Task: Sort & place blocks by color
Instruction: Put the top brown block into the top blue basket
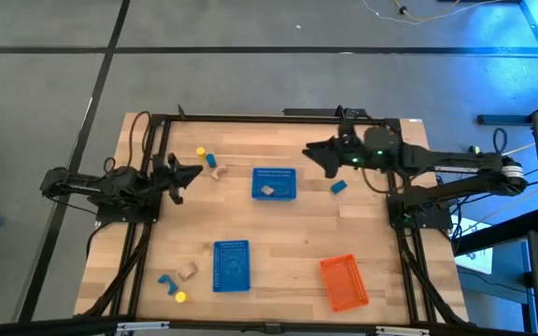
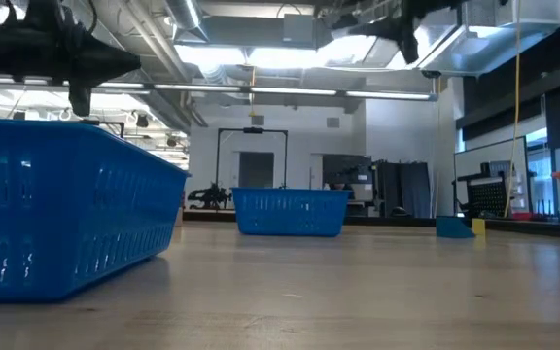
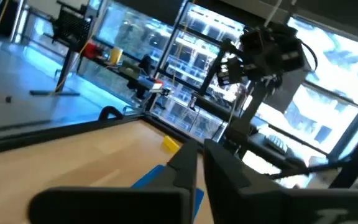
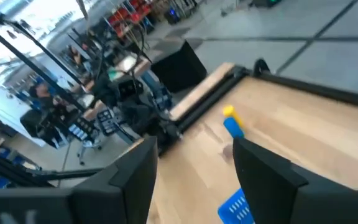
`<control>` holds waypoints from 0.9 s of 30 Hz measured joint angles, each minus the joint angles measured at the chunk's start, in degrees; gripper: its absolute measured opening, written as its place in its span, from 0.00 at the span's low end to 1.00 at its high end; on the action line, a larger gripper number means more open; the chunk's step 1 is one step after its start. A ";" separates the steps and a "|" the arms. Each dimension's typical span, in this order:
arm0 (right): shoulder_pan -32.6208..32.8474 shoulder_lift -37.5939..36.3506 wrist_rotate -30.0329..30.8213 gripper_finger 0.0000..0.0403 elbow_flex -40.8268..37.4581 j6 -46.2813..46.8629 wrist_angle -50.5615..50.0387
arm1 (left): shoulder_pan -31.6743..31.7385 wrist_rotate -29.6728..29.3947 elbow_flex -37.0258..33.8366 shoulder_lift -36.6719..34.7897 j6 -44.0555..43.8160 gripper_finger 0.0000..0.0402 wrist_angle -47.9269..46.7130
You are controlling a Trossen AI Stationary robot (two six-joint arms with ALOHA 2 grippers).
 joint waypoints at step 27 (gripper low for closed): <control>-0.44 -9.52 5.58 0.52 -0.02 -4.50 -16.17 | 19.92 16.59 33.56 63.37 -21.56 0.66 -47.11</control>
